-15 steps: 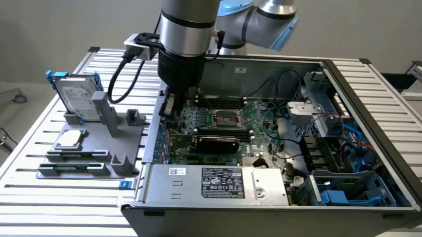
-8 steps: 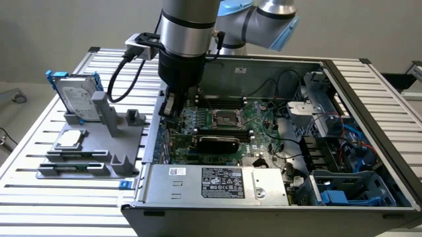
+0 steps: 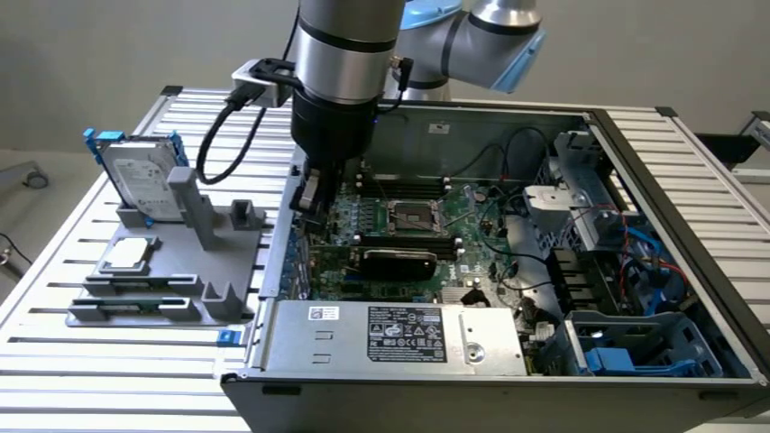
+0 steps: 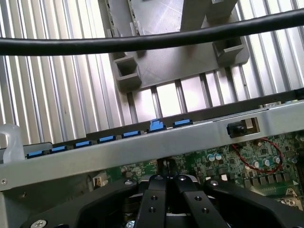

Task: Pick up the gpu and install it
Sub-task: 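Press down on the gpu until it lock into place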

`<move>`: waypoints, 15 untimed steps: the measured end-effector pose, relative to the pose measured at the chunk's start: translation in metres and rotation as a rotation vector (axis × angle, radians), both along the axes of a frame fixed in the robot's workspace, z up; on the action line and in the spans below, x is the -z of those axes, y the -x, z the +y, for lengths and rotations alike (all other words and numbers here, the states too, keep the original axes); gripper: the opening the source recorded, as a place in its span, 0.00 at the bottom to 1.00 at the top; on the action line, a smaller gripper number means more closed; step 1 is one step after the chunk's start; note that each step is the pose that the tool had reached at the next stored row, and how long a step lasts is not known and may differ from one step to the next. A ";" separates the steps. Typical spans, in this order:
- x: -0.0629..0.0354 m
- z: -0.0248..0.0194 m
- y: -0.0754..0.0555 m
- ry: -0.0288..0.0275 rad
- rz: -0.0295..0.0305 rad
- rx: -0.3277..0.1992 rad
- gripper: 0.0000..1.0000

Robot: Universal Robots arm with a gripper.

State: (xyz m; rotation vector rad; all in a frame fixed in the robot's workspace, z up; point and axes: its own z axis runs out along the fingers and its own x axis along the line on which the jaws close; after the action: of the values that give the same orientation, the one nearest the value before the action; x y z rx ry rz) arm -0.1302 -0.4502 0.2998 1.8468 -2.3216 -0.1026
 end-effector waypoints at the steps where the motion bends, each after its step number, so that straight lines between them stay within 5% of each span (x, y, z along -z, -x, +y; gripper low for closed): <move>1: -0.0018 -0.0001 -0.002 0.0054 0.0021 0.000 0.11; 7: -0.0047 -0.0031 -0.006 0.0258 0.0089 0.006 0.11; 15: -0.0012 -0.0095 -0.006 0.0325 0.0094 0.043 0.11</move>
State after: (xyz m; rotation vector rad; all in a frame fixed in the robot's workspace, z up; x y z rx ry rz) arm -0.1245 -0.4597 0.3011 1.7778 -2.3432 -0.0784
